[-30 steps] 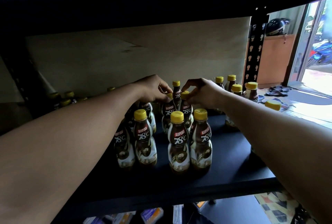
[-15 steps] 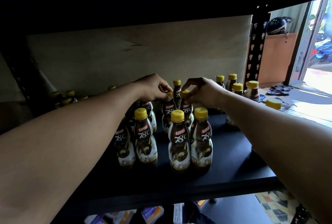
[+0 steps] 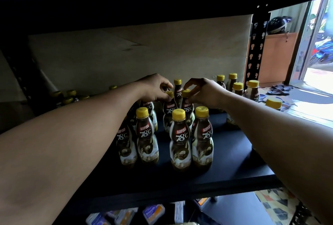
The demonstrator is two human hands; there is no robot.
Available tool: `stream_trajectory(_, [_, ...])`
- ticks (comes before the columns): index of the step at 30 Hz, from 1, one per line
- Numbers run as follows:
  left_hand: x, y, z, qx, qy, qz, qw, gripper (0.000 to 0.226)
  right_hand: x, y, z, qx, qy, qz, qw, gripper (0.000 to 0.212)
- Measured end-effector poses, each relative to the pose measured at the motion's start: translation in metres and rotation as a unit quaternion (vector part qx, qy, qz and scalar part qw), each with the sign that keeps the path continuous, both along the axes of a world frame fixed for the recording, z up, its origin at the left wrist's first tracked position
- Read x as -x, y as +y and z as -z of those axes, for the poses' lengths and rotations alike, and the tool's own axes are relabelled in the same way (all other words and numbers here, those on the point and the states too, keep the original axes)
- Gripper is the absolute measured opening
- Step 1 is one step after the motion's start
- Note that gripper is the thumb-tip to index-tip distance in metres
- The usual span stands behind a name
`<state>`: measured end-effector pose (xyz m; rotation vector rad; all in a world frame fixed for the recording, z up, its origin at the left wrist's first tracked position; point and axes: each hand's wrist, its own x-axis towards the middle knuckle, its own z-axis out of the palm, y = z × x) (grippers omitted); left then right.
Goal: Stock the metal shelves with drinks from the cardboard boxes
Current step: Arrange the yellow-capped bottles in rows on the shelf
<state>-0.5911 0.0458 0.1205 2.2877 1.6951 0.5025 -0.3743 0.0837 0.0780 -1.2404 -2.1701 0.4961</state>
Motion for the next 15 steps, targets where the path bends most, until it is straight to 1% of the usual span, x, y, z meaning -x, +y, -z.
stream_trajectory(6, [-0.0013, -0.0018, -0.0007, -0.012, 0.024, 0.002, 1.000, 0.044, -0.0006, -0.0013, -0.0021, 0.002, -0.011, 0.004, 1.000, 0.045])
stream_trajectory(15, [0.0020, -0.0039, -0.0023, -0.008, 0.034, 0.005, 0.999, 0.043, -0.0034, -0.0043, -0.0007, 0.004, -0.010, 0.004, 1.000, 0.051])
